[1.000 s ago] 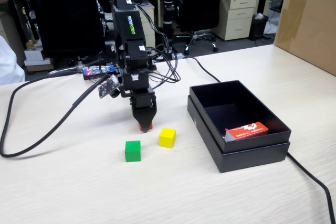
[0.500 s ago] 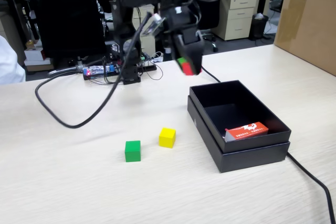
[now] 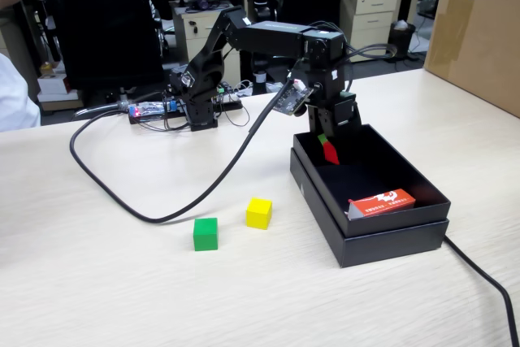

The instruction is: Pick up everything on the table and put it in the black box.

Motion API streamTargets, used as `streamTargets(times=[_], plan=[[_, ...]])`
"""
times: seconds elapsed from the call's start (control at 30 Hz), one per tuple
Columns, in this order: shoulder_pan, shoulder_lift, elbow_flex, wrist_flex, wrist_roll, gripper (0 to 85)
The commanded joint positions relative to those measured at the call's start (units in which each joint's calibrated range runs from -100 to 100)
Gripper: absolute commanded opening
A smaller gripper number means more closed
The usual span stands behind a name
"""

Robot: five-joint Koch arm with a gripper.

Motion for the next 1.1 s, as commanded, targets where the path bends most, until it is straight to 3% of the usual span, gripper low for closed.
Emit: streamTargets(times=[0.0, 0.2, 0.27, 0.33, 0.43, 0.57, 0.83, 0.97, 1.07], plan=[[-0.2, 1.34, 5.5, 0.19, 0.1, 0.9], [-0.78, 8.8, 6.22, 0.19, 0.24, 1.3], [-0.78, 9.49, 5.5, 0.19, 0.39, 12.2], [-0.83, 9.61, 5.41, 0.19, 0.39, 13.8], [-0.98, 7.31, 4.68, 0.19, 0.34, 27.7], [-1.27, 1.92, 4.05, 0.19, 0.34, 37.4], [-2.93, -20.57, 1.69, 0.19, 0.34, 38.4], [-6.15, -29.18, 0.33, 0.19, -0.39, 38.7], [-9.47, -29.75, -1.57, 0.19, -0.88, 43.7]])
